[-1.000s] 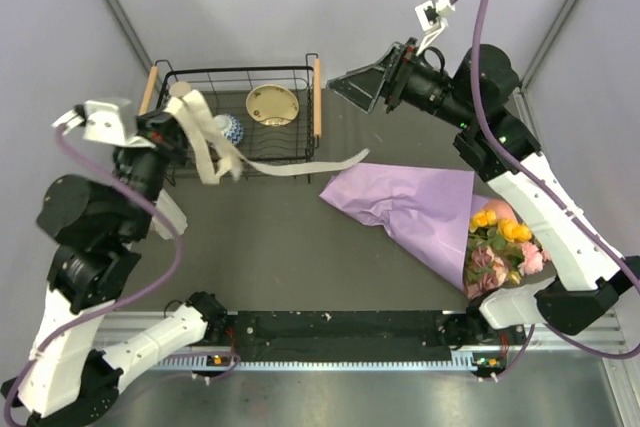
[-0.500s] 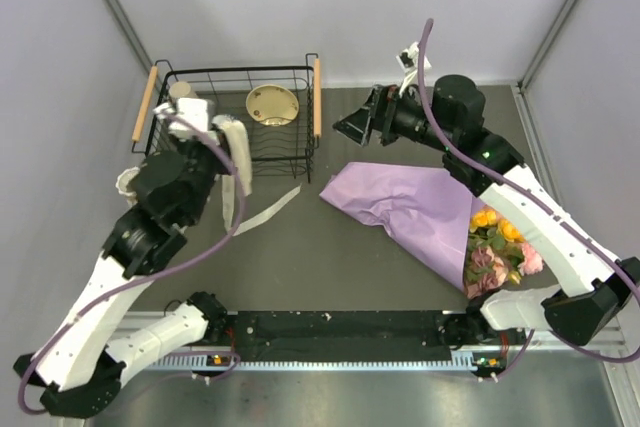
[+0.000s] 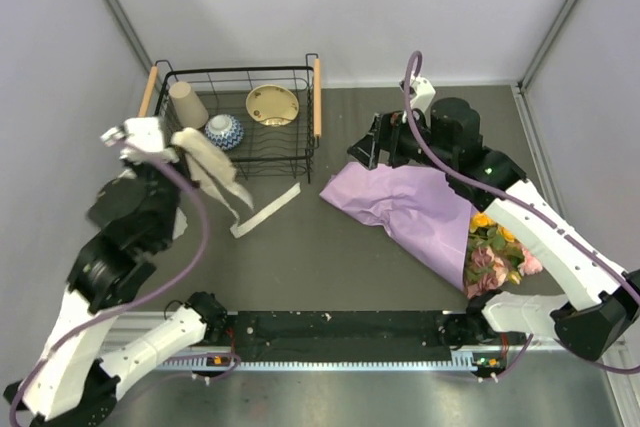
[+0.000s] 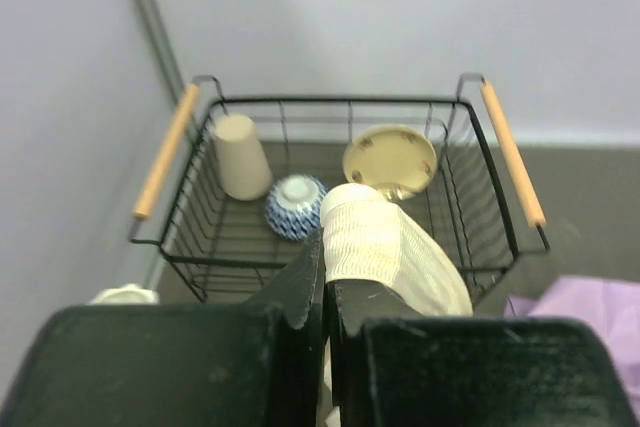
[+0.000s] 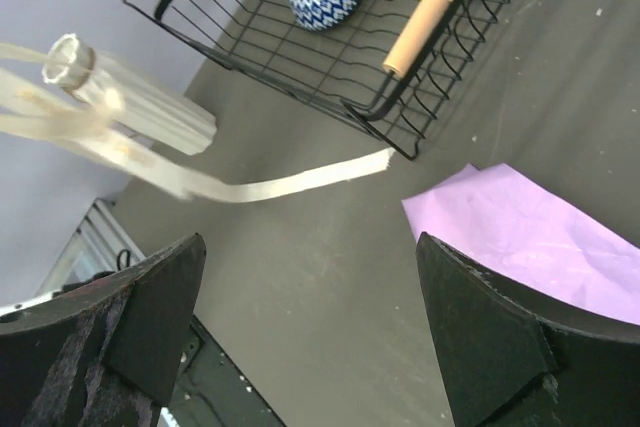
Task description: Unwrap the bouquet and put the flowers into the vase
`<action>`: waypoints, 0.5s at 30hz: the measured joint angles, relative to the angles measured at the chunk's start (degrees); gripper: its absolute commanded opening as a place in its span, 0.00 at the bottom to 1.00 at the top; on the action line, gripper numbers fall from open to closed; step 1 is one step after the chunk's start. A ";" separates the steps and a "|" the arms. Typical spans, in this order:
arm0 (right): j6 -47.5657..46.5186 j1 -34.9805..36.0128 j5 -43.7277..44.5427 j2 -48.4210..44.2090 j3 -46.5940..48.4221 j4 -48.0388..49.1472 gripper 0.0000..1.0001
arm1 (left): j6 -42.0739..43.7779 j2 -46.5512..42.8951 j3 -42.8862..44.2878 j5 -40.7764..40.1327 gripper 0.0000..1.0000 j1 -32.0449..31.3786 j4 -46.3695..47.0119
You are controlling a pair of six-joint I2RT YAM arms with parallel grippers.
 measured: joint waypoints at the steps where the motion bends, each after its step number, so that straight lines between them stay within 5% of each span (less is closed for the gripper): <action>1: -0.44 0.00 0.52 -0.22 -0.33 -0.17 0.88 | 0.72 -1.31 0.85 -1.03 0.00 0.00 -0.11; 9: -2.91 0.00 3.19 -1.01 -0.68 -1.68 0.88 | 6.32 -8.00 6.82 -6.75 0.00 0.02 -0.39; 15: -2.67 0.00 5.03 -2.69 -2.51 -2.08 0.88 | 2.69 -4.85 1.22 -2.23 0.00 0.02 -0.44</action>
